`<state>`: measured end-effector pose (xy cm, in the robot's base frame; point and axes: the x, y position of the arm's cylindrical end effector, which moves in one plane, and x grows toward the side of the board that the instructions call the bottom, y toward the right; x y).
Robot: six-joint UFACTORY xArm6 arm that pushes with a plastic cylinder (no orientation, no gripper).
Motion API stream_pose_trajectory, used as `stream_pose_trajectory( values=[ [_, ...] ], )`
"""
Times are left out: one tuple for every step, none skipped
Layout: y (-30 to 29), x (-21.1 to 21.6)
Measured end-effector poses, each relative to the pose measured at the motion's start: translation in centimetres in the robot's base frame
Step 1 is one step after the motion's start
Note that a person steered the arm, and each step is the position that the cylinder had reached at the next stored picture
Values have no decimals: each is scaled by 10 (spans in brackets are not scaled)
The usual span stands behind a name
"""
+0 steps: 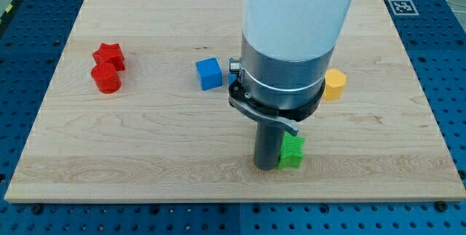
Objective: Slightly push the green star to the right side of the board
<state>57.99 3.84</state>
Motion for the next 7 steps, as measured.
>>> stream_pose_trajectory(
  values=[
    [-19,-13],
    [-43,-32],
    [-44,-58],
    [-41,-84],
    [-33,-106],
    [-23,-107],
    [-23,-107]
  ],
)
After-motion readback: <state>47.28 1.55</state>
